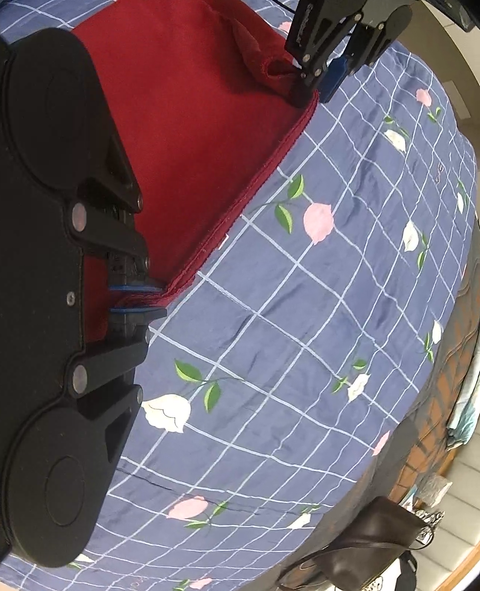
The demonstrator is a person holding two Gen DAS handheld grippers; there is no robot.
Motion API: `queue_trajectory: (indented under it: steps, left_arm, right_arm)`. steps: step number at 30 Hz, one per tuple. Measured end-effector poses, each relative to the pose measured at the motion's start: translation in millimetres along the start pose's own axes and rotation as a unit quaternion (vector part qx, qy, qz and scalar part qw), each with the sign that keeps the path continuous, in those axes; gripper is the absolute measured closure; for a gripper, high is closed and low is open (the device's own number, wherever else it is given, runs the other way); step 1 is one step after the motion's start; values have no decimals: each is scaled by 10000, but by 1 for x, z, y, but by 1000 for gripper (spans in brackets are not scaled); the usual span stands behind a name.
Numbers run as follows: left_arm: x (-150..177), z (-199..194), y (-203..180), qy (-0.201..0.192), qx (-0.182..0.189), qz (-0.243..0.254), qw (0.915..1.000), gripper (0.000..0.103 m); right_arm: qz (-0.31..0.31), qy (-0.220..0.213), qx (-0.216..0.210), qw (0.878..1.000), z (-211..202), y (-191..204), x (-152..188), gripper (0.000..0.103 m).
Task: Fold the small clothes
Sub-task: 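Open both grippers and release the folded hem onto the shirt, then lift both grippers away from the folded red shirt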
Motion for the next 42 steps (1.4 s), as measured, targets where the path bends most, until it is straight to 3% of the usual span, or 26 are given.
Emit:
queue_trajectory:
  steps: [2,3,6,8,13,17,20,26,30,33,42]
  left_arm:
    - [6,-8,5,-218,-123,-73,9997,17]
    - [9,-12,7,-321,-144,-82,9993,15]
    - [22,-23,9,-523,-185,-169,9983,12]
    - [31,-28,7,-622,-219,-174,9977,8]
    - [55,-14,-14,-420,-289,-21,9987,7]
    - [66,8,-23,28,-664,-196,9976,7]
    - [71,15,-14,203,-847,-744,9934,7]
    - [84,13,21,381,-1352,-1769,9742,7]
    - [95,3,43,445,-1454,-2382,9592,7]
    - [104,-8,44,425,-1567,-2439,9561,7]
    - [140,-52,-5,242,-1619,-2964,9409,2]
  right_arm:
    - [84,8,34,10000,4,-1,0,87]
    - [140,9,70,9999,5,-2,0,84]
    - [348,-53,162,9993,7,-6,4,61]
    - [521,-109,286,9982,8,-9,9,26]
    - [1136,-456,648,9904,0,-11,35,5]
    - [1512,-463,1068,9816,-2,-13,68,3]
    - [1841,-313,1376,9727,-2,-18,96,3]
    - [2379,22,1979,9509,-4,-35,147,1]
    - [2756,115,1954,9411,-9,-44,174,1]
    - [2898,54,1931,9374,-17,-43,187,1]
    - [2921,-77,2167,9315,-50,-15,226,1]
Point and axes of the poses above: each gripper's, at about its wrist camera, not at the fingertips, and z roughly the way its jaws point, y to its left, x to its underside, the point moved 1 cm from there along z, roughly the way its jaws point, and after that the axes turned 8 degrees about z, right-handed, at the moved point
